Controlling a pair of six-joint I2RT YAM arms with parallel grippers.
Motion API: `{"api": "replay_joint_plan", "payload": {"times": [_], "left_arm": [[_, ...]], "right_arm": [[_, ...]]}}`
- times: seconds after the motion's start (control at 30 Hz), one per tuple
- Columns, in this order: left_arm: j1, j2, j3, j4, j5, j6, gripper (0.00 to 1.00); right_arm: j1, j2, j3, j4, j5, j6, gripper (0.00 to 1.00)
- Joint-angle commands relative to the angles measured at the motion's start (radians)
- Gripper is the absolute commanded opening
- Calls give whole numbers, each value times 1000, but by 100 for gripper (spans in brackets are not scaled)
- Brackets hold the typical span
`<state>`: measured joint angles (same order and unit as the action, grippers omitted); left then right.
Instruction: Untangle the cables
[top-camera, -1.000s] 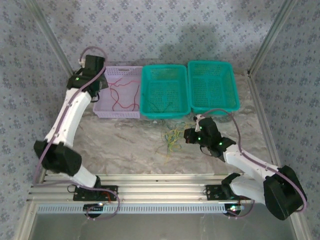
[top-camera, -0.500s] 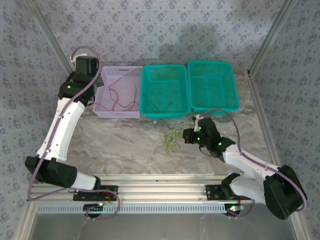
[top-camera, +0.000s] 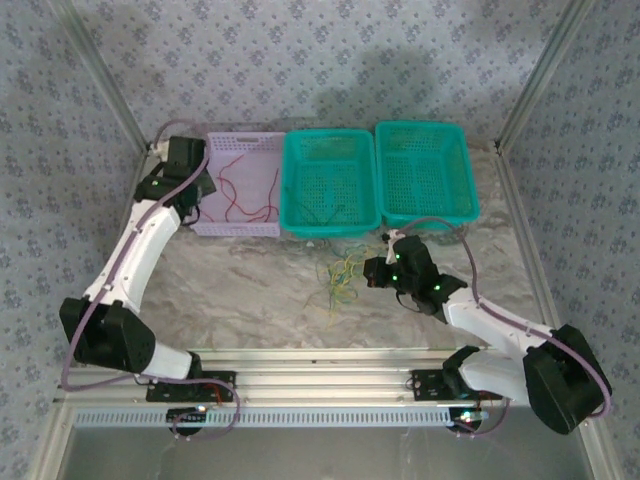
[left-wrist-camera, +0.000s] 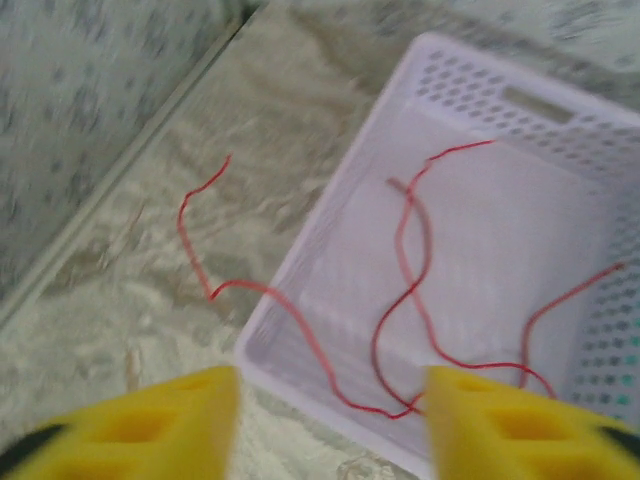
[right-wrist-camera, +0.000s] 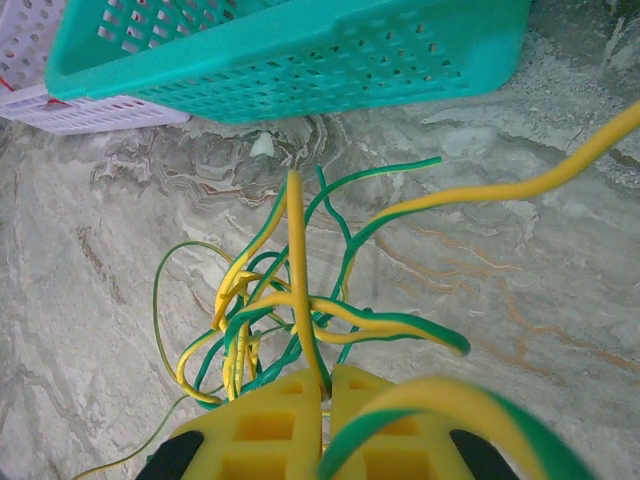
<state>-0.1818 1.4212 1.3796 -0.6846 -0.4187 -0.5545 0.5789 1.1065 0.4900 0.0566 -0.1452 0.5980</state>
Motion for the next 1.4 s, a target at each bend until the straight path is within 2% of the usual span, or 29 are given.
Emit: {"api": "replay_joint_plan", "payload": {"times": [0.0,0.13,0.27,0.4,0.6,0.73,1.0,1.1,1.3,1.37], "left_arm": [[118,-31,-70,46,104,-199,65],[198,2,-120,103,179,-275,77],[319,69,-153,175,332,-356,82],[383,162,-137,198,438,-390,86],[398,224,-142,240,425,-407,90],[409,295,-120,255,490,-436,91],[411,389,-83,238,448,-427,95],[410,420,-73,243,458,-435,88],[411,418,-57,229,422,-430,53],[410,403,-51,216,399,-416,47]], "right_arm": [[6,-15,-16,5,16,-2,0],[8,-5,-9,4,-3,-8,0],[9,-11,-10,4,-7,-13,0],[10,-8,-7,-1,-16,-22,0],[11,-8,8,-15,-20,-31,0],[15,-5,10,-14,-20,-31,0],[18,-22,9,-29,-8,-35,0],[18,-22,10,-35,-7,-40,0],[19,-34,12,-48,0,-41,0],[19,-40,8,-46,4,-41,0]]}}
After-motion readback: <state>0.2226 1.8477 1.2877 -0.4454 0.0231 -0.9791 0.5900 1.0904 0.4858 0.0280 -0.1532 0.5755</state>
